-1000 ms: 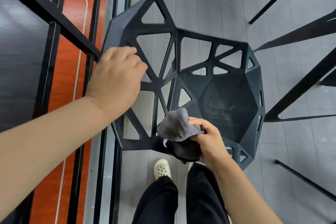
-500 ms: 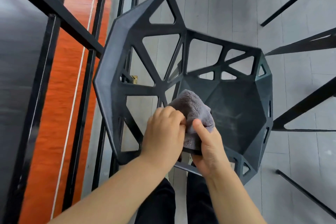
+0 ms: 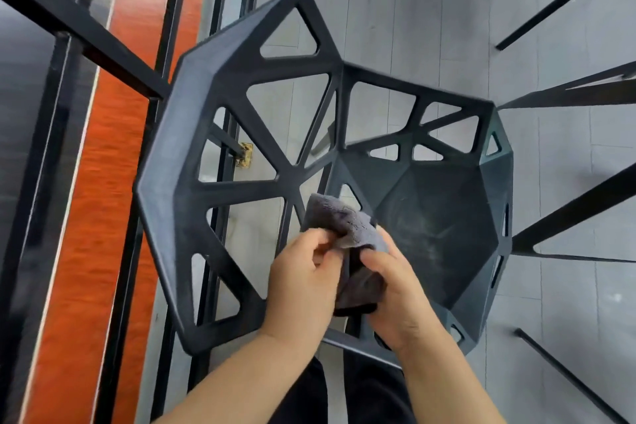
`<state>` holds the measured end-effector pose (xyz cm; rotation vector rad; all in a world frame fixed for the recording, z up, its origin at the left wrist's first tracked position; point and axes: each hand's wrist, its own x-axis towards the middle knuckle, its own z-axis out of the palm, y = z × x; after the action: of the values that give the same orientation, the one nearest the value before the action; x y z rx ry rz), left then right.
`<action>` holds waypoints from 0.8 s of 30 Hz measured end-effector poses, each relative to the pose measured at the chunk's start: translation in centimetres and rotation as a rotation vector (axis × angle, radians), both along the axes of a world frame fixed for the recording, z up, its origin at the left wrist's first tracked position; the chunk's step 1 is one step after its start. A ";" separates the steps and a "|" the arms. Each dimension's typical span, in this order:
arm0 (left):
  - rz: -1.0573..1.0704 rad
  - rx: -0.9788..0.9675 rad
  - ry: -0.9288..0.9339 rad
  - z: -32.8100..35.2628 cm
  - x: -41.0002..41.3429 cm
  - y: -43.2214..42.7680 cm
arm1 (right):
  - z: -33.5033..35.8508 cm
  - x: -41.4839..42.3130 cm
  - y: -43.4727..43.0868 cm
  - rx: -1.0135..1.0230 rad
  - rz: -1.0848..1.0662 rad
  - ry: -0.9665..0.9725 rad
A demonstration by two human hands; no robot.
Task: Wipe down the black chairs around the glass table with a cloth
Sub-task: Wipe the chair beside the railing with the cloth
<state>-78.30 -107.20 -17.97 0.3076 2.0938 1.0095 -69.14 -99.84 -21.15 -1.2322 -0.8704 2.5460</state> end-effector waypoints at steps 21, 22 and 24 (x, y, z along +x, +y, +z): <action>-1.871 -1.057 0.632 -1.5 -3.3 -3.5 | -13.0 0.6 -6.4 1.237 0.416 -0.237; -1.880 -1.053 0.639 -1.5 -3.0 -3.6 | -13.7 0.2 -5.9 1.284 0.465 -0.304; -1.895 -1.055 0.650 -1.7 -2.7 -3.6 | -15.1 -0.8 -4.5 1.389 0.556 -0.426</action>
<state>-81.03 -110.85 -19.68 1.6285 1.3952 -1.3358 -69.89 -104.34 -36.25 -1.0009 -2.6351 1.1242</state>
